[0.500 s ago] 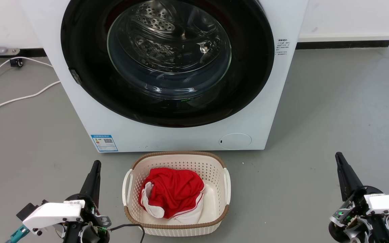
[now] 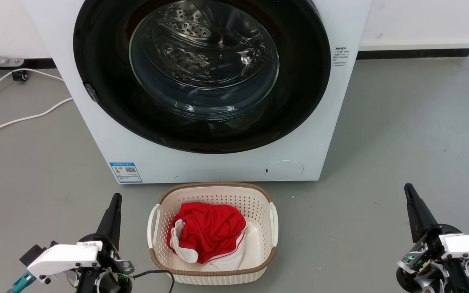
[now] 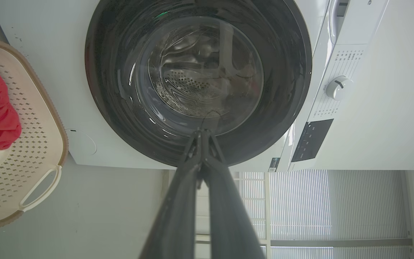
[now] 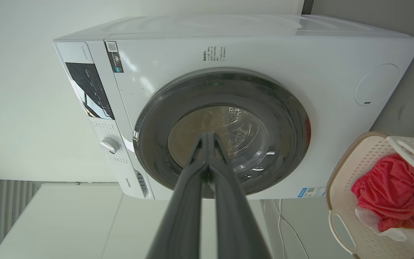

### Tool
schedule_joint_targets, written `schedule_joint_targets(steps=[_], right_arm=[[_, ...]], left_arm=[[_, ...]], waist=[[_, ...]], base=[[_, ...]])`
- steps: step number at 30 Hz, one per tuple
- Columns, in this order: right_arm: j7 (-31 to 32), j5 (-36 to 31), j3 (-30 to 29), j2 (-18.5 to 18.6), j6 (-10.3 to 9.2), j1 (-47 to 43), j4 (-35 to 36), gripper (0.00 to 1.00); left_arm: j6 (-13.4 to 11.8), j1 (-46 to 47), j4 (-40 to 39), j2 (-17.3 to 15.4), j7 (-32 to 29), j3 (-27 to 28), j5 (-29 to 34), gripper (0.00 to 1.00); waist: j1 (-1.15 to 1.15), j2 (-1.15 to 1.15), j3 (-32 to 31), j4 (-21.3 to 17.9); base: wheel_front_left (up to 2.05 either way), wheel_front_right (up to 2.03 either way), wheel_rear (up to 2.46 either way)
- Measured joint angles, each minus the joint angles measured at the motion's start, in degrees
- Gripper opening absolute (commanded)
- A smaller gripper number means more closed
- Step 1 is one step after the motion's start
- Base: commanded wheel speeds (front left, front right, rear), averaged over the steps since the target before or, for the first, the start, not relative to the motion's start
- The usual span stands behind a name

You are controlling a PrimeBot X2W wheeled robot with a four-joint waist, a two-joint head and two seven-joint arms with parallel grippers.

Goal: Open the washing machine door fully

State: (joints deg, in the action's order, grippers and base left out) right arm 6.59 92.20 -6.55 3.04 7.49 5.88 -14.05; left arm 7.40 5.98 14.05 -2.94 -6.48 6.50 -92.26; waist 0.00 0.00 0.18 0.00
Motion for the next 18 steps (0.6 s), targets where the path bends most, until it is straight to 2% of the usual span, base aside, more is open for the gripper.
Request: schedule_joint_targets(steps=[14, 15, 18], right_arm=[[0.0, 0.0, 0.0, 0.0, 0.0, 0.0, 0.0, 0.0], [0.0, 0.0, 0.0, 0.0, 0.0, 0.0, 0.0, 1.0], [0.0, 0.0, 0.1, 0.0, 0.0, -0.8, -1.1, 1.0]], left_arm=[[0.0, 0.0, 0.0, 0.0, 0.0, 0.0, 0.0, 0.0], [0.0, 0.0, 0.0, 0.0, 0.0, 0.0, 0.0, 1.0], [0.0, -0.8, 1.1, 0.1, 0.0, -0.2, 0.0, 1.0]], waist=[[0.0, 0.0, 0.0, 0.0], [0.0, 0.0, 0.0, 0.0], [0.0, 0.0, 0.0, 0.0]], base=[[0.0, 0.0, 0.0], [0.0, 0.0, 0.0], [0.0, 0.0, 0.0]])
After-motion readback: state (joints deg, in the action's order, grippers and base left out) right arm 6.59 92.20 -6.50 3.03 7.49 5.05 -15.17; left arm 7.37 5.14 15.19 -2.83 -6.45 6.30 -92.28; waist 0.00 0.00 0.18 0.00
